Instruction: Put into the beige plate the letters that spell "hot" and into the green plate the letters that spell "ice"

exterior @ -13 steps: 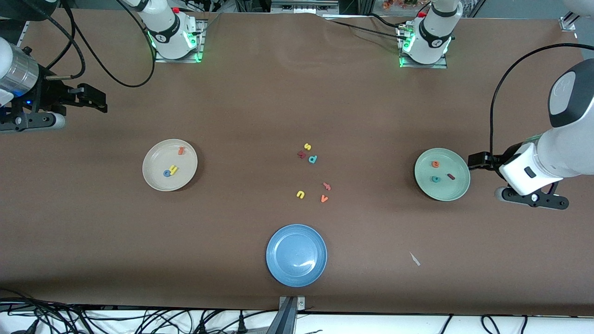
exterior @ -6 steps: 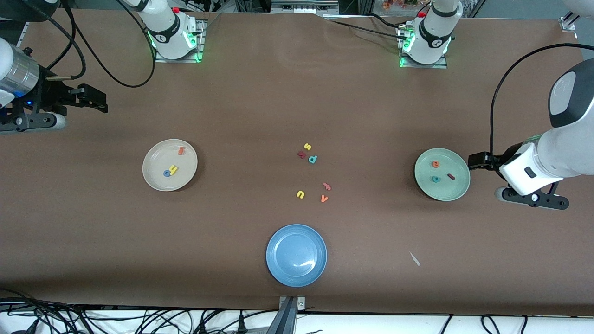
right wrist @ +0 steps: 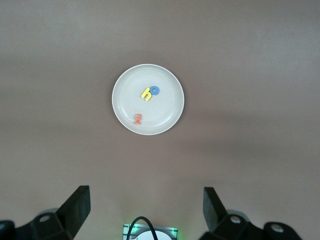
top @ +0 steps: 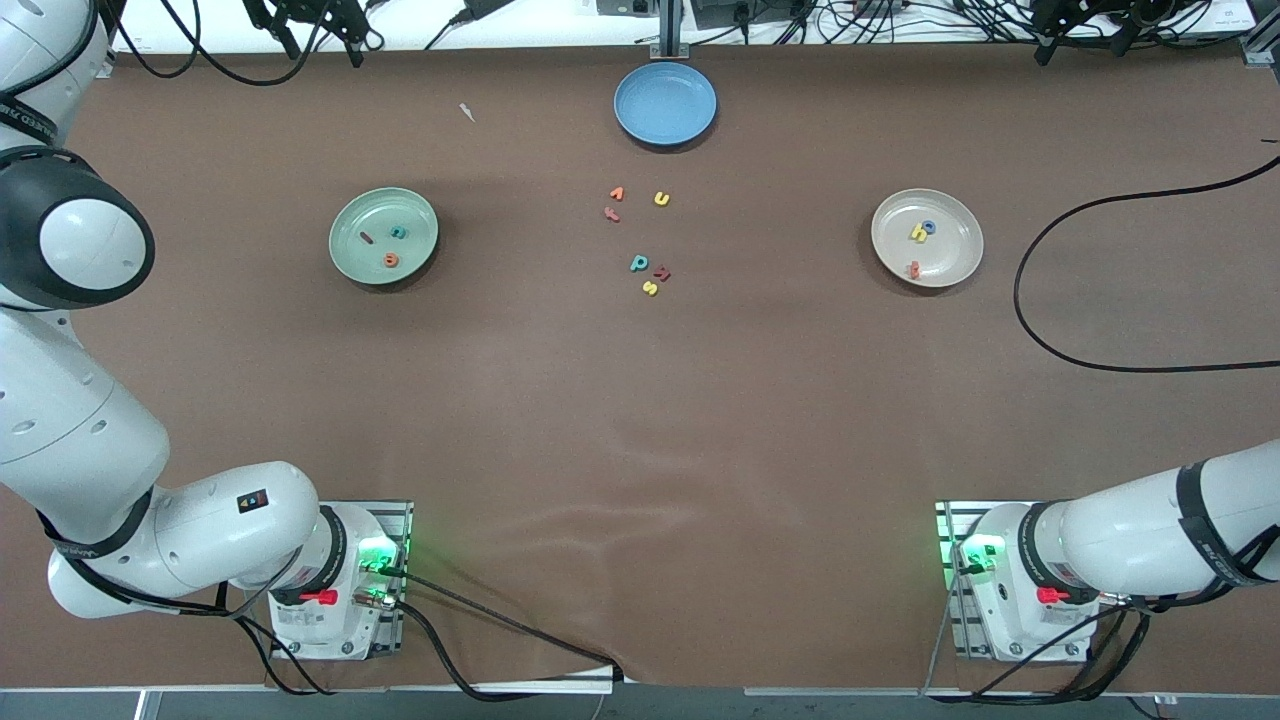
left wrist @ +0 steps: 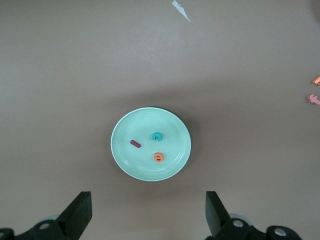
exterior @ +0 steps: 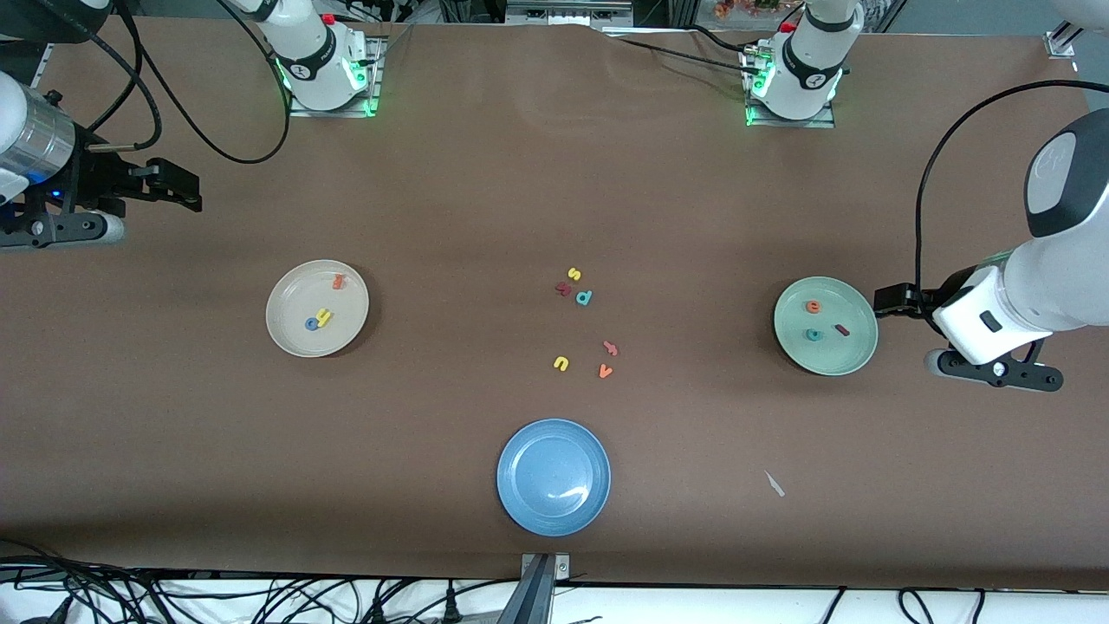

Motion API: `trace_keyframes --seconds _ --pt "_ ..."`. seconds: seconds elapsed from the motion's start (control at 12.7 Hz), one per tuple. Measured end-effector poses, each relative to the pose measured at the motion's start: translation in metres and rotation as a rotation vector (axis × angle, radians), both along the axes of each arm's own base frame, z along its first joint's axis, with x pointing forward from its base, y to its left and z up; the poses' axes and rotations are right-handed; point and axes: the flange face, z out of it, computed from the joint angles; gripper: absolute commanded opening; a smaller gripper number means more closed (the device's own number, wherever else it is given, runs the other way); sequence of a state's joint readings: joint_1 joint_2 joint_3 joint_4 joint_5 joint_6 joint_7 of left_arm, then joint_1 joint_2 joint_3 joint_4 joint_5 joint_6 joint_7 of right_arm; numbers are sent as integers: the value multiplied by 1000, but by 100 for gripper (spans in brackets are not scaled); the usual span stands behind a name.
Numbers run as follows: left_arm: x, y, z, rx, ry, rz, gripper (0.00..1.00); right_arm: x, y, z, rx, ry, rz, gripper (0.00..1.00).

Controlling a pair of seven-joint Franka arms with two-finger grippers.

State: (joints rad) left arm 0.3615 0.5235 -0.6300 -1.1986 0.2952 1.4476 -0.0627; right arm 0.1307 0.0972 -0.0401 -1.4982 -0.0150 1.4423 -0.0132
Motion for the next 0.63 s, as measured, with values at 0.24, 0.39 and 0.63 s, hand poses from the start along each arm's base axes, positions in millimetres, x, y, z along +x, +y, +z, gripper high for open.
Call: trace_keyframes --seconds 0.24,0.39,0.63 --pt "-1 -6 8 -3 -15 -7 100 0 0 0 0 1 0 100" --pt "0 -5 20 -8 -39 -3 100 0 0 0 0 1 0 100" --pt "2 -1 33 -13 -67 7 100 0 0 -1 0 1 0 100"
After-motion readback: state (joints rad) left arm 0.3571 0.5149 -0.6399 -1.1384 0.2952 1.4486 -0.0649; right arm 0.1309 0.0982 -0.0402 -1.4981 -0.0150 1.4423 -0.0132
